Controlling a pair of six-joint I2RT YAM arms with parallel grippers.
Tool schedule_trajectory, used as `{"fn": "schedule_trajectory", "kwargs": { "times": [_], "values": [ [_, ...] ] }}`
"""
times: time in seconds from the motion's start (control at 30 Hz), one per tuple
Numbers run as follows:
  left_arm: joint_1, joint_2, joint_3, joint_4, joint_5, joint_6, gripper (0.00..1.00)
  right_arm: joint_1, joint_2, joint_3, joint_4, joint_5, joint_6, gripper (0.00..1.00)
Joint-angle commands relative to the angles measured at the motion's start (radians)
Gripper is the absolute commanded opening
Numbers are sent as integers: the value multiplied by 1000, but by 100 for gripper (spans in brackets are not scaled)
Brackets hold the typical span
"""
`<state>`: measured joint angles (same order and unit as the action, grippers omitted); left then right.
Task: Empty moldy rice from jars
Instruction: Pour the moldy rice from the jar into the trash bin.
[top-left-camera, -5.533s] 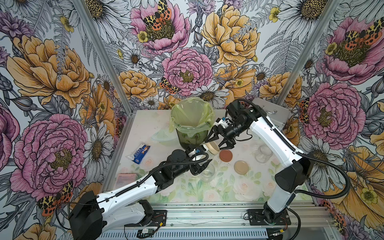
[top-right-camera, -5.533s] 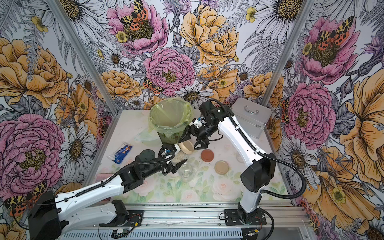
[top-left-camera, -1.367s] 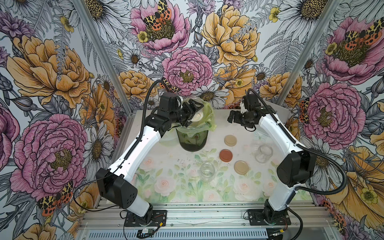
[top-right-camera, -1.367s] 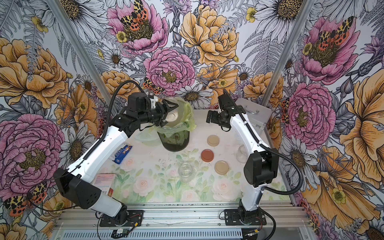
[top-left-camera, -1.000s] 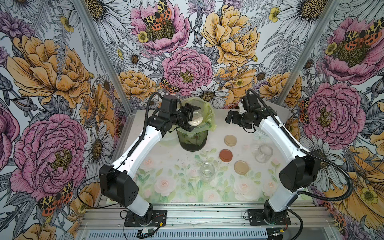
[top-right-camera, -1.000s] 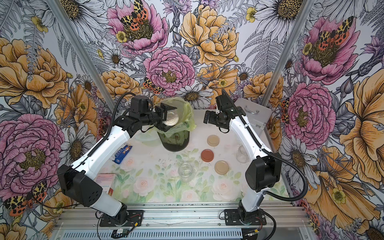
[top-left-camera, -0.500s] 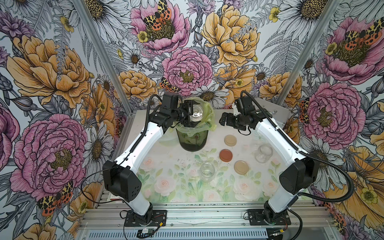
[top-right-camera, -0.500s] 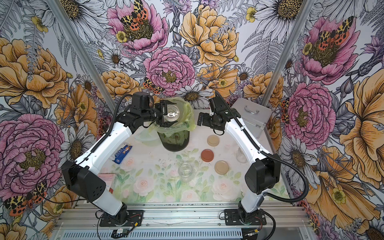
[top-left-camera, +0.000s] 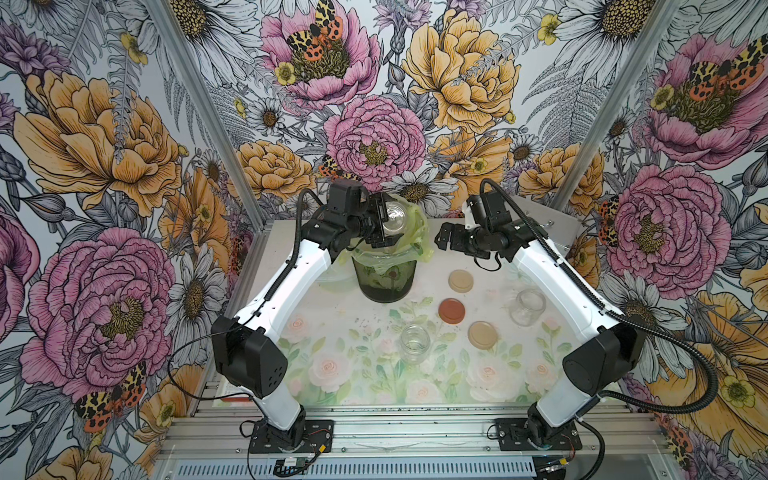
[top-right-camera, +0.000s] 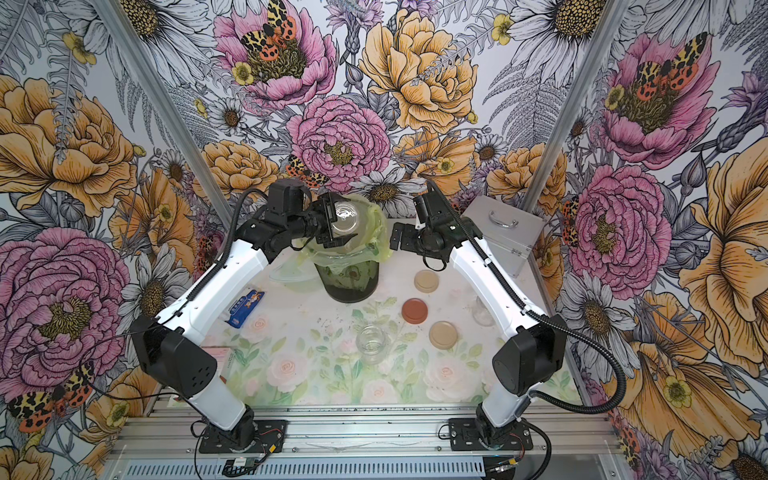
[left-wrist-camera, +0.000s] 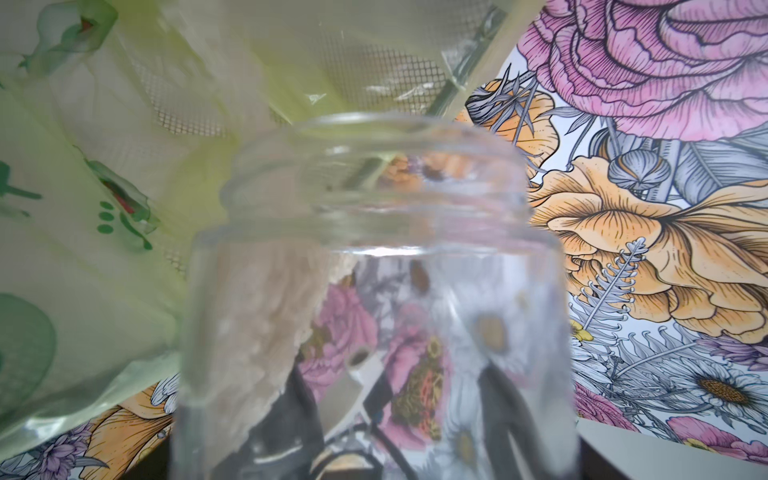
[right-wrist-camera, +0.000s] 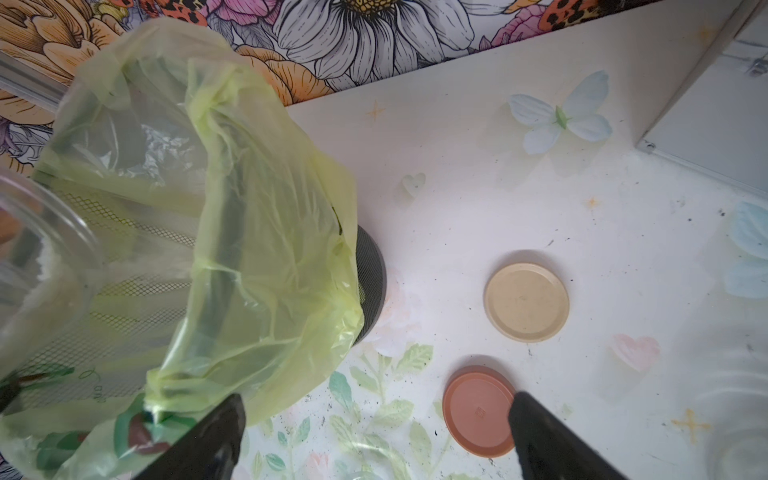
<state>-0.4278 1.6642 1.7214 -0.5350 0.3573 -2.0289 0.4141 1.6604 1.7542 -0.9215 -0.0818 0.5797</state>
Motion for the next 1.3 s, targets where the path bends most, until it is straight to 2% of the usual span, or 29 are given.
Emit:
{"fn": "schedule_trajectory", "kwargs": {
  "times": [0.0, 0.2, 0.5, 0.6, 0.67, 0.77, 0.9, 1.13, 1.27],
  "values": [
    [10, -22, 43, 66, -74, -204, 0, 18, -46, 46, 31, 27, -4, 99],
    [15, -36, 40, 55, -147, -264, 0, 56, -54, 70, 31, 52, -14, 100],
    [18, -31, 49, 58, -127, -286, 0, 94, -50, 76, 32, 87, -12, 100],
    [21, -29, 58, 58, -98, -251, 0, 98, -42, 86, 31, 89, -13, 99],
    [23, -18, 76, 56, -53, -198, 0, 98, -35, 97, 32, 87, -17, 99],
    [28, 6, 90, 56, 76, -115, 0, 98, -24, 122, 31, 82, -27, 100],
    [44, -9, 31, 28, 240, 6, 0, 95, -3, 168, 31, 61, -37, 100],
    [150, -44, 13, -259, 443, 321, 0, 93, 49, 258, 32, 5, -21, 100],
    [170, -22, 62, -369, 524, 422, 0, 94, 91, 301, 48, -57, -11, 100]
  ]
}}
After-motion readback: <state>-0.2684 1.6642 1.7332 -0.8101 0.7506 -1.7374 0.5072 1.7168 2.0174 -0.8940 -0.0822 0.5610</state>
